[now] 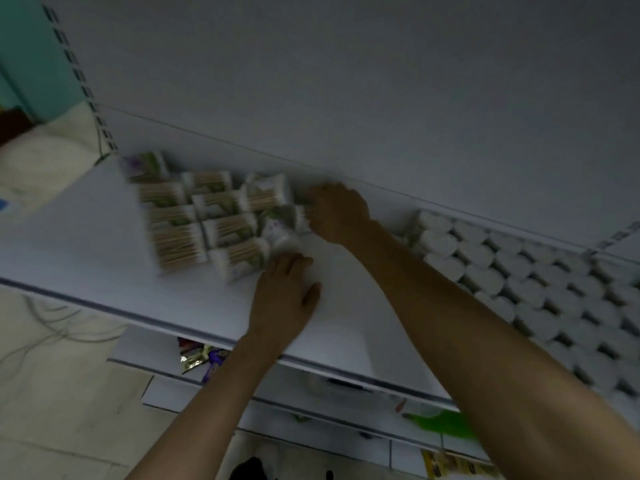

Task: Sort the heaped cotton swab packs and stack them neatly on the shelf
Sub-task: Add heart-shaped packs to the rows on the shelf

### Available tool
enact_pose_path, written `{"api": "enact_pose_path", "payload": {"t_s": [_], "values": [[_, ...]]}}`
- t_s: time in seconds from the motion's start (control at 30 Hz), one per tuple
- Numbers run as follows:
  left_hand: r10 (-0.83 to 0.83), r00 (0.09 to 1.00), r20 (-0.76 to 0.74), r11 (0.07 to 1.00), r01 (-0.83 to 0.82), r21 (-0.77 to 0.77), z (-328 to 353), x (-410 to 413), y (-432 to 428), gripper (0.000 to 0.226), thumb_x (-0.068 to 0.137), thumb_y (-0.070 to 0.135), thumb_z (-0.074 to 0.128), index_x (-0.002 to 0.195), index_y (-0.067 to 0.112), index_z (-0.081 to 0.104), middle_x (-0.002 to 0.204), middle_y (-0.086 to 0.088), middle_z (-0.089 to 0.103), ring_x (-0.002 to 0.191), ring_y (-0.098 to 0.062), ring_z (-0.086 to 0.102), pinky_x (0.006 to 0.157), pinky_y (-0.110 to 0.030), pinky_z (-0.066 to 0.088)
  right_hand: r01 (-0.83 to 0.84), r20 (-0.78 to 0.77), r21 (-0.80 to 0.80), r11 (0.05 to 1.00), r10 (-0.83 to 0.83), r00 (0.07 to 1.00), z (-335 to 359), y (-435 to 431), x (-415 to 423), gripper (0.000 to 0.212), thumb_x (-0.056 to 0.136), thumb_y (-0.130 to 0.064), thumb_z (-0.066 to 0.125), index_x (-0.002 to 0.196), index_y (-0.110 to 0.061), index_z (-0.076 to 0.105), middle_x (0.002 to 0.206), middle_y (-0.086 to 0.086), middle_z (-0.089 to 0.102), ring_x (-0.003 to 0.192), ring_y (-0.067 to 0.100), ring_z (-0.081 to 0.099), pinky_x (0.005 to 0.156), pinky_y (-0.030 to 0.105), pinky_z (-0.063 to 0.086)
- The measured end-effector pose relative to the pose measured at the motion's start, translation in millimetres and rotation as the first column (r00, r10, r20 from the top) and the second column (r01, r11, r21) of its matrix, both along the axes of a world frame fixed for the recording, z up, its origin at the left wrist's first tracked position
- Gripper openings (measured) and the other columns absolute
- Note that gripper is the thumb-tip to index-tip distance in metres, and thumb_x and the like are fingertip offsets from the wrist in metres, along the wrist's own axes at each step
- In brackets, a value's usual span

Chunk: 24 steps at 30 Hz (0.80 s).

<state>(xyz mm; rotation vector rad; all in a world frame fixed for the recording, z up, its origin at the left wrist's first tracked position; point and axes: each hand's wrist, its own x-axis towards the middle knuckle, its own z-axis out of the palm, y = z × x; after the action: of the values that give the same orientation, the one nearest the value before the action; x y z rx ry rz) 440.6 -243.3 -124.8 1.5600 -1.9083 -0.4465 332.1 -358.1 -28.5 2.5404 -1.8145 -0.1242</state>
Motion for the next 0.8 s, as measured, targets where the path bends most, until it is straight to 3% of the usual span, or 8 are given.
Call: {"api": "enact_pose_path", "payload": {"t_s": [0.07, 0.23, 0.33, 0.5, 0.57, 0.6, 0.7, 0.8], "values": [[0.005, 1.000, 0.019, 1.000, -0.005, -0.004, 1.2, -2.7, -0.8, 0.048, 0.084, 0.037, 0.046, 0.113, 0.004, 0.064, 0.108, -0.017, 0.063, 0.096, -0.038, 0.061, 0.077, -0.042, 0.053, 0.011, 0.021, 0.098, 0.995, -0.013, 1.000, -13.4, -7.9, 1.7, 0.058, 0.091, -0.034, 0.060, 0.138, -0.009, 0.038, 0.139, 0.014, 0.041, 0.127, 0.032, 0.038, 0.096, 0.042, 0.040], [0.050, 0.998, -0.044, 0.999, -0.050, 0.004, 2.3, -3.6, -2.6, 0.053, 0.087, 0.038, 0.048, 0.127, 0.004, 0.056, 0.120, -0.017, 0.062, 0.109, -0.036, 0.058, 0.092, -0.041, 0.047, 0.032, 0.028, 0.088, 0.996, -0.035, 0.999, -17.4, -8.9, -0.3, 0.056, 0.091, -0.038, 0.059, 0.136, -0.011, 0.039, 0.137, 0.014, 0.041, 0.126, 0.031, 0.037, 0.093, 0.041, 0.041], [0.054, 0.998, -0.044, 0.999, -0.054, 0.008, 4.3, -4.1, -2.3, 0.058, 0.087, 0.042, 0.042, 0.128, 0.003, 0.056, 0.120, -0.017, 0.063, 0.108, -0.033, 0.061, 0.094, -0.039, 0.046, 0.086, 0.057, 0.094, 0.992, -0.091, 0.994, -15.2, -1.6, -1.7, 0.053, 0.090, -0.038, 0.060, 0.131, -0.010, 0.042, 0.132, 0.014, 0.045, 0.123, 0.031, 0.041, 0.091, 0.040, 0.042], [0.067, 0.995, -0.080, 0.997, -0.069, -0.024, 3.2, -4.3, -4.3, 0.062, 0.087, 0.047, 0.046, 0.131, 0.004, 0.053, 0.122, -0.014, 0.062, 0.110, -0.030, 0.059, 0.095, -0.033, 0.044, 0.101, -0.018, -0.160, 0.982, -0.105, 0.994, -26.5, 46.0, -2.8, 0.041, 0.087, -0.035, 0.062, 0.116, -0.008, 0.051, 0.113, 0.013, 0.055, 0.105, 0.029, 0.053, 0.068, 0.033, 0.043], [0.062, 0.991, -0.118, 0.998, -0.064, -0.015, 0.9, -4.2, -4.3, 0.071, 0.083, 0.050, 0.051, 0.137, 0.005, 0.047, 0.125, -0.016, 0.060, 0.113, -0.032, 0.058, 0.095, -0.037, 0.045, 0.117, 0.064, -0.281, 0.952, -0.103, 0.993, -32.0, 72.4, -9.7, 0.035, 0.076, -0.033, 0.075, 0.095, -0.007, 0.060, 0.090, 0.011, 0.060, 0.081, 0.030, 0.060, 0.052, 0.028, 0.034], [0.054, 0.989, -0.136, 0.998, -0.056, -0.013, 0.1, -4.1, -3.9, 0.079, 0.080, 0.053, 0.054, 0.141, 0.005, 0.042, 0.130, -0.017, 0.057, 0.117, -0.033, 0.056, 0.096, -0.039, 0.044, 0.160, 0.171, -0.311, 0.937, -0.111, 0.979, -34.6, 84.8, -14.8, 0.031, 0.076, -0.032, 0.075, 0.090, -0.008, 0.060, 0.085, 0.010, 0.060, 0.076, 0.029, 0.059, 0.051, 0.027, 0.031], [0.015, 0.989, -0.146, 1.000, -0.013, 0.012, -0.6, -2.9, -2.7, 0.093, 0.074, 0.059, 0.061, 0.149, 0.013, 0.030, 0.145, -0.013, 0.046, 0.128, -0.028, 0.048, 0.101, -0.039, 0.039, 0.278, 0.563, -0.113, 0.954, -0.169, 0.809, -48.9, 121.1, -27.1, 0.024, 0.092, -0.028, 0.058, 0.111, -0.015, 0.054, 0.105, 0.002, 0.059, 0.091, 0.021, 0.057, 0.065, 0.028, 0.039], [-0.104, 0.989, -0.105, 0.994, 0.100, -0.047, -2.4, -3.3, -2.4, 0.081, 0.075, 0.062, 0.056, 0.143, 0.022, 0.042, 0.136, 0.000, 0.056, 0.120, -0.017, 0.054, 0.103, -0.037, 0.041, 0.279, 0.840, 0.087, 0.956, -0.221, 0.496, -55.2, 149.0, -36.0, 0.033, 0.093, -0.036, 0.053, 0.125, -0.028, 0.049, 0.117, -0.015, 0.059, 0.104, 0.006, 0.058, 0.085, 0.016, 0.045]]}}
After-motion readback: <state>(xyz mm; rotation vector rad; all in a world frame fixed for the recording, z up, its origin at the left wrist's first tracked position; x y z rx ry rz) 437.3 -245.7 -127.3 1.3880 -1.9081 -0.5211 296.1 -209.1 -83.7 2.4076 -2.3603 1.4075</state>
